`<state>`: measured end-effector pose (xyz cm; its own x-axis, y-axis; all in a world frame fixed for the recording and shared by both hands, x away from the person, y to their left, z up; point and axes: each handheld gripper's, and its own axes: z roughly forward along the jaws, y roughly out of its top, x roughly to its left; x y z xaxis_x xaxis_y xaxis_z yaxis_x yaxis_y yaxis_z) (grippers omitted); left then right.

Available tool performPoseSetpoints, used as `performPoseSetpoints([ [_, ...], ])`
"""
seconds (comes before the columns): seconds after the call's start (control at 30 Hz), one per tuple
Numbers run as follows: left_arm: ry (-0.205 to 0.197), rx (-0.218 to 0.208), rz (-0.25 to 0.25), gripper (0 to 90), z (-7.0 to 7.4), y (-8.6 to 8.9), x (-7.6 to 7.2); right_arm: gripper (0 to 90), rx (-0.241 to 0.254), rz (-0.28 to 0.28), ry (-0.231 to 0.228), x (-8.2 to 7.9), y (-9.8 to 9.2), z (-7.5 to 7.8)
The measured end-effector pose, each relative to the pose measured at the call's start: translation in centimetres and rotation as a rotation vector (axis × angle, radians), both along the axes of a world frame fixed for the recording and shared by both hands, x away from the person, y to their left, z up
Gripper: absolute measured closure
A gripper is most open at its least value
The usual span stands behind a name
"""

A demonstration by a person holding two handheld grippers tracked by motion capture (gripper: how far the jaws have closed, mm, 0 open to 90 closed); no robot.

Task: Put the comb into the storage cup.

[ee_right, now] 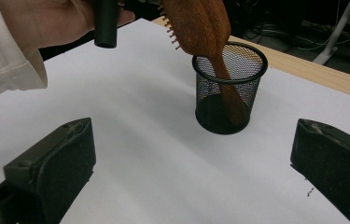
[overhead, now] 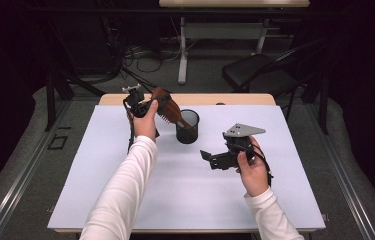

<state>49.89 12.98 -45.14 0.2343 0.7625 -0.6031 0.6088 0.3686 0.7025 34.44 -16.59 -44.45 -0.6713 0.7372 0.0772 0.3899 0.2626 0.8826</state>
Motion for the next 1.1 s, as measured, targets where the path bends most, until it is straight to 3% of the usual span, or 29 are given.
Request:
performPoseSetpoints([
  [0.1,-0.03,0.001,-0.009,0.6,0.4,0.0,-0.1,0.0,0.003,-0.001,0.001,-0.1,0.0,0.0],
  [0.27,-0.02,-0.007,-0.004,0.4,0.7,0.3,-0.2,0.0,0.003,0.001,0.0,0.0,0.0,0.0],
  [0.83,-0.046,-0.019,-0.014,1.3,1.3,0.9,-0.5,0.0,-0.002,0.002,0.006,0.1,0.2,-0.1],
  [1.1,-0.053,0.004,-0.035,4.1,1.6,1.1,-0.7,0.0,-0.006,0.0,0.006,0.0,0.1,-0.2],
])
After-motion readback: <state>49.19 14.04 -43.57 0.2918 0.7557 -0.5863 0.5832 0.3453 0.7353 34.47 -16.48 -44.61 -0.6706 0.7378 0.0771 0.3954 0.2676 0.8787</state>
